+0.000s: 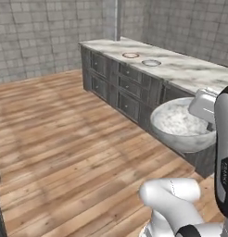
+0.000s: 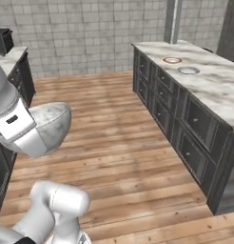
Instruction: Move the bowls from the cabinet to the plates on the dining table.
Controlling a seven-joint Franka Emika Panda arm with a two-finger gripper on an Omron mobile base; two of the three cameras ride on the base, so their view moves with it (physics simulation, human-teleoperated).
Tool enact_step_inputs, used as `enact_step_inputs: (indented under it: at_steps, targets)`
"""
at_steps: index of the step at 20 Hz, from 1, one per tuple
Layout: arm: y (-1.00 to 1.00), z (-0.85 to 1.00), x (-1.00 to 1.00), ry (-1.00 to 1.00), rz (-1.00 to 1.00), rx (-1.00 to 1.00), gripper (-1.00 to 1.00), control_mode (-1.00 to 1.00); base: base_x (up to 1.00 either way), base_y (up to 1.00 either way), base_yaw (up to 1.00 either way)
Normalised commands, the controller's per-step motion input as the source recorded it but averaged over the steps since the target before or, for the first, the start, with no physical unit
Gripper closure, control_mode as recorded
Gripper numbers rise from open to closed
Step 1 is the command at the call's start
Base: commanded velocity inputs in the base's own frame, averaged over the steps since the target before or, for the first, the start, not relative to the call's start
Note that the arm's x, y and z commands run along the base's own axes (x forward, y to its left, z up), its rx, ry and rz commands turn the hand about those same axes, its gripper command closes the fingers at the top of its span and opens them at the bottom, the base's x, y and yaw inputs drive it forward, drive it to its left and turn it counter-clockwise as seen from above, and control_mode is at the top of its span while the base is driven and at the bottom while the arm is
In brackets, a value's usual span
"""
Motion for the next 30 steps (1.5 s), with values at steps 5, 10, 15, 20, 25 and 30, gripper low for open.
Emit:
enact_step_inputs:
  at_steps: [5,10,15,20,25,30]
  targets:
    - [0.0,0.0,0.0,0.0,0.0,0.0,1.0,1.0,1.0,1.0,-0.24]
    - [0.0,0.0,0.0,0.0,0.0,0.0,1.0,1.0,1.0,0.97,-0.25]
    - [0.0,0.0,0.0,0.0,0.0,0.0,1.0,1.0,1.0,0.84,-0.25]
    - [0.0,0.0,0.0,0.0,0.0,0.0,1.0,1.0,1.0,0.77,-0.32]
    - [0.0,0.0,0.0,0.0,0.0,0.0,1.0,1.0,1.0,0.8,-0.34]
    - [0.0,0.0,0.0,0.0,0.0,0.0,1.0,1.0,1.0,0.84,-0.37]
